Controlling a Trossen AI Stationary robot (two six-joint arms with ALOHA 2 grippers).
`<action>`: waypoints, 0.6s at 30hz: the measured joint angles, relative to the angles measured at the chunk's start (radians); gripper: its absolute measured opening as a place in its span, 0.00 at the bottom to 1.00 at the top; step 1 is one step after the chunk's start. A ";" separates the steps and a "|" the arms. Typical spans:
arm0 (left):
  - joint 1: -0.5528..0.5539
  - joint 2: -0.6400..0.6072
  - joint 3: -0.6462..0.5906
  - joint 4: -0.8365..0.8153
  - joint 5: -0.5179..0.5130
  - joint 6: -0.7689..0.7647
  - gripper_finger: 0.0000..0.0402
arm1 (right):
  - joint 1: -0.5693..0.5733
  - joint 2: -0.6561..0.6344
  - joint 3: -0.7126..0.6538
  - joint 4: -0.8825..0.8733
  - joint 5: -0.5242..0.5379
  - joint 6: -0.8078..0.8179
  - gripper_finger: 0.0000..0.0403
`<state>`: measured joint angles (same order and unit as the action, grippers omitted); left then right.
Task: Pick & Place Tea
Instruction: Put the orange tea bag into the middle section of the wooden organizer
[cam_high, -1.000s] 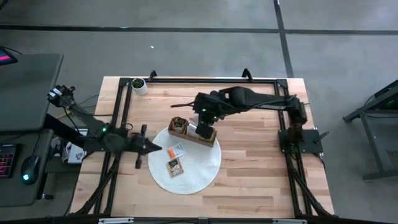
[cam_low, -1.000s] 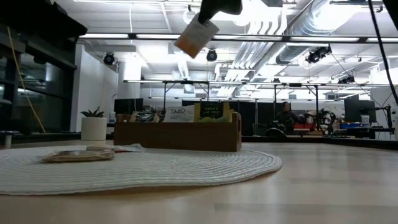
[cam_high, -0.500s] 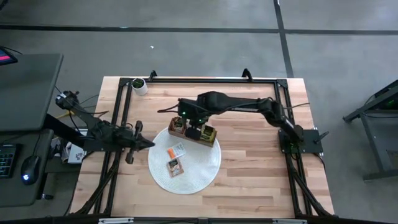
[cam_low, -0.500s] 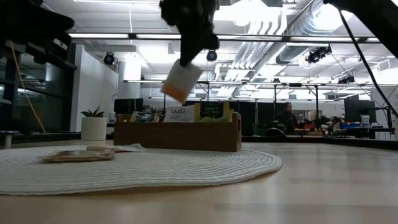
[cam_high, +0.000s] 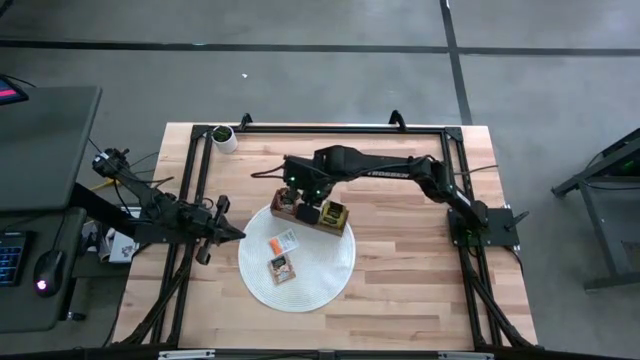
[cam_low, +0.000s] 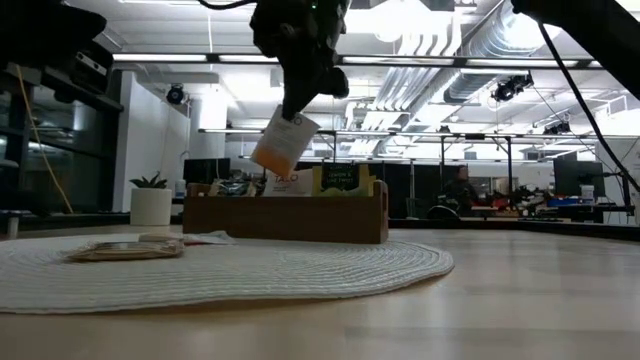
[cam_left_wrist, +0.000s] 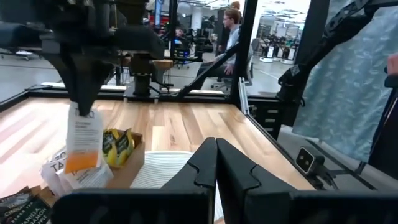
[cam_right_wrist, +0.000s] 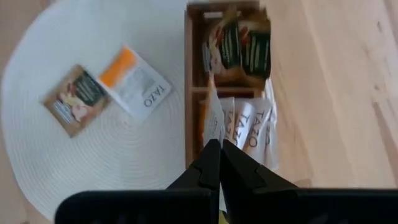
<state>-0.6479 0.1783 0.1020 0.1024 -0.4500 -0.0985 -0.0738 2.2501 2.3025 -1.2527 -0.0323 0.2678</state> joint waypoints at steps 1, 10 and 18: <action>0.000 0.000 0.000 0.000 0.003 -0.001 0.00 | 0.000 0.000 0.009 0.003 0.002 0.002 0.00; 0.000 0.000 0.000 -0.007 0.016 -0.004 0.00 | -0.009 0.000 0.054 0.031 0.011 0.014 0.00; 0.000 0.000 0.000 -0.030 -0.120 -0.046 0.00 | 0.017 0.000 0.054 0.029 0.002 0.004 0.00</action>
<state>-0.6476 0.1787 0.1024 0.0729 -0.5695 -0.1446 -0.0564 2.2505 2.3562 -1.2239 -0.0304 0.2723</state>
